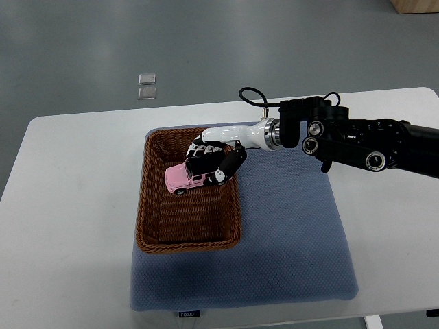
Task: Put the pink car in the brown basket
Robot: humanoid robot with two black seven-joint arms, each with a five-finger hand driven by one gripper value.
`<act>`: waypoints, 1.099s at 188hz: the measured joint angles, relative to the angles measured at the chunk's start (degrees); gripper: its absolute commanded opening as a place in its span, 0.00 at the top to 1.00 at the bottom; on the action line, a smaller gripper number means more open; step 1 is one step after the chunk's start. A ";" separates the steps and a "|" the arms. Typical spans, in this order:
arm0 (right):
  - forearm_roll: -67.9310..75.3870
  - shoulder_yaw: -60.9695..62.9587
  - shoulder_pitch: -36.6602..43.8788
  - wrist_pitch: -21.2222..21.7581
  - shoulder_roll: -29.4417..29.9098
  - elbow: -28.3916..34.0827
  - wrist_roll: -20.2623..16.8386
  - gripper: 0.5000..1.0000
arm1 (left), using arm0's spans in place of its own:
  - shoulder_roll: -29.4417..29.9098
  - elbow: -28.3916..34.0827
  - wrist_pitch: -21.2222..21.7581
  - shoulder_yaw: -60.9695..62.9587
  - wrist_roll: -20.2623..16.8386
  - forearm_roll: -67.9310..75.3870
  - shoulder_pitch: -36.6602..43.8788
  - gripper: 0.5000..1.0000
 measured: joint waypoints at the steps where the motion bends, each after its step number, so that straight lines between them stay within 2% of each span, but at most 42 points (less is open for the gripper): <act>1: -0.01 -0.02 -0.02 -0.01 0.15 -0.10 0.00 1.00 | 0.00 0.00 0.00 0.00 0.00 0.00 0.00 0.00; 42: -0.41 -0.37 -1.87 -1.92 5.25 -4.52 0.05 1.00 | 0.00 -0.03 -0.07 0.01 0.00 0.00 0.00 0.00; 43: -0.43 -0.37 -1.93 -1.96 5.33 -4.59 0.05 0.88 | 0.00 -0.03 -0.07 0.01 0.00 0.00 0.00 0.00; 44: -0.46 -0.37 -1.98 -2.01 5.41 -4.67 0.06 0.88 | 0.00 -0.03 -0.07 0.01 0.00 0.00 0.00 0.00; 46: -0.51 -0.37 -2.08 -2.09 5.56 -4.82 0.06 0.63 | 0.00 -0.03 -0.08 0.01 0.00 0.00 0.00 0.00; 47: -0.54 -0.37 -2.14 -2.13 5.63 -4.89 0.07 0.63 | 0.00 -0.03 -0.08 0.01 0.00 0.00 0.00 0.00; 48: -0.56 -0.37 -2.19 -2.18 5.70 -4.97 0.08 0.52 | 0.00 -0.03 -0.08 0.01 0.00 0.00 0.00 0.00; 49: -0.59 -0.37 -2.24 -2.22 5.77 -5.04 0.08 0.52 | 0.00 -0.03 -0.08 0.01 0.00 0.00 0.00 0.00; 50: -0.61 -0.37 -2.30 -2.26 5.84 -5.11 0.09 0.43 | 0.00 -0.03 -0.08 0.01 0.00 0.00 0.00 0.00; 51: -0.66 -0.37 -2.41 -2.34 5.97 -5.28 0.09 0.43 | 0.00 -0.03 -0.08 0.01 0.00 0.00 0.00 0.00; 52: -0.69 -0.37 -2.46 -2.38 6.04 -5.36 0.10 0.36 | 0.00 -0.03 -0.08 0.01 0.00 0.00 0.00 0.00; 54: -0.75 -0.37 -2.58 -2.45 6.17 -5.52 0.10 0.36 | 0.00 -0.03 -0.08 0.01 0.00 0.00 0.00 0.00; 55: -0.77 -0.37 -2.63 -2.49 6.24 -5.60 0.10 0.31 | 0.00 -0.03 -0.08 0.02 0.00 0.00 0.00 0.00; 58: -0.84 -0.37 -2.80 -2.59 6.45 -5.81 0.11 0.27 | 0.00 -0.02 -0.08 0.03 0.00 0.00 0.00 0.00; 72: -1.00 -0.31 -3.52 -2.76 7.13 -6.59 0.24 0.20 | 0.00 0.03 -0.08 0.07 0.00 0.00 0.00 0.00; 107: -0.83 0.18 -3.86 -2.38 6.56 -6.87 0.37 0.18 | 0.00 0.13 -0.03 0.18 0.00 0.00 0.00 0.00; 136: 0.20 4.21 -3.85 -2.40 3.75 -6.88 0.51 0.18 | 0.00 0.13 0.00 0.26 0.00 -0.01 0.00 0.00; 163: 4.97 16.94 -7.01 -1.63 -0.27 -6.88 1.62 0.18 | 0.00 0.13 0.00 0.27 0.00 -0.07 0.00 0.00; 182: 13.28 29.71 -14.01 -1.22 -2.27 -6.91 4.38 0.18 | 0.00 0.14 0.00 0.25 0.00 -0.11 0.00 0.00; 206: 25.79 44.36 -22.60 -0.99 -1.77 -7.40 6.70 0.18 | 0.00 0.14 0.00 0.21 0.00 -0.11 0.00 0.00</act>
